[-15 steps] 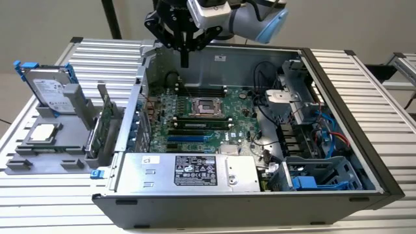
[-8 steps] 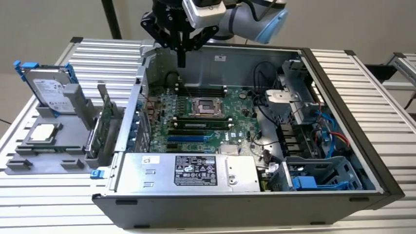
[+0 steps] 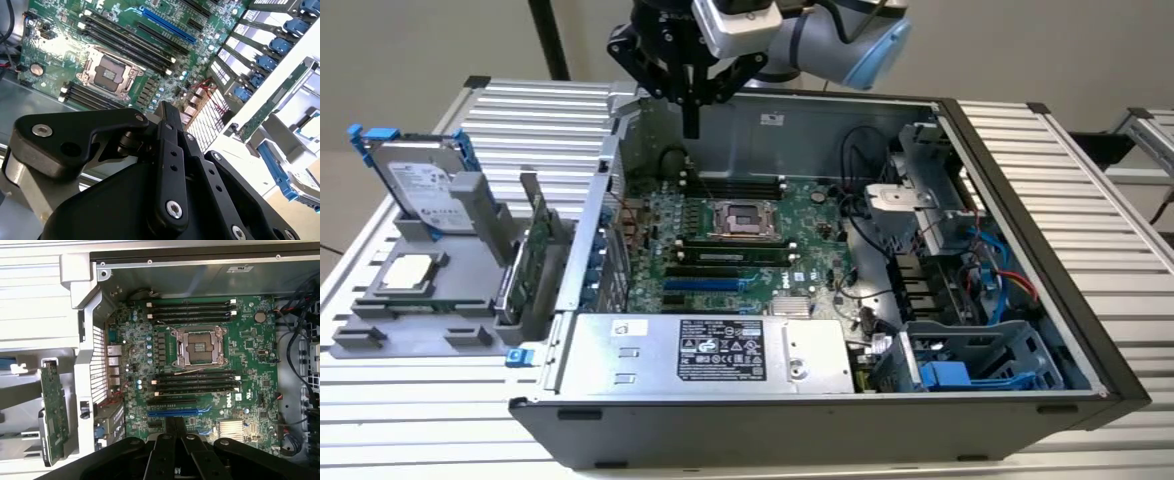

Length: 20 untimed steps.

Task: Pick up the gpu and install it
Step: 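Reach for the gpu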

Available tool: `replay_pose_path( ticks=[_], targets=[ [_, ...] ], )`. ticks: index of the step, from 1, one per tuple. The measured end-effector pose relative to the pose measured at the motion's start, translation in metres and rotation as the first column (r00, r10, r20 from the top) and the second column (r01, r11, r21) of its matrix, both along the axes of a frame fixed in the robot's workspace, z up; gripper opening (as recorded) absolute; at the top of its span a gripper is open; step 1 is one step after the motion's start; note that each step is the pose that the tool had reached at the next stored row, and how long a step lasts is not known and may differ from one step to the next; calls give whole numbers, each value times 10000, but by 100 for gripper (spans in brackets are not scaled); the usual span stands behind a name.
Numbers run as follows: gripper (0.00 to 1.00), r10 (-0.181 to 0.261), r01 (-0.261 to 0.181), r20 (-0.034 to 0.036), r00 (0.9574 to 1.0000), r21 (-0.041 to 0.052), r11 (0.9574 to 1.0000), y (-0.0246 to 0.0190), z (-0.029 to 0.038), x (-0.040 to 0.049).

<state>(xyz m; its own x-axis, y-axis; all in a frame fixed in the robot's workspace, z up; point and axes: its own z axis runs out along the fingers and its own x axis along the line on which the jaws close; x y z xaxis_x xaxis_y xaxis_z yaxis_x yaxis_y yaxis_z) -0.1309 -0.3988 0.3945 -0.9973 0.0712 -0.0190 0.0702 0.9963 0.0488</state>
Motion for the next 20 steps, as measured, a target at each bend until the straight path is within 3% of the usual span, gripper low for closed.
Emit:
replay_pose_path(
  ticks=[20],
  targets=[
    [0,0,0,1,10000,0,10000,0,-1,-141]
  ],
)
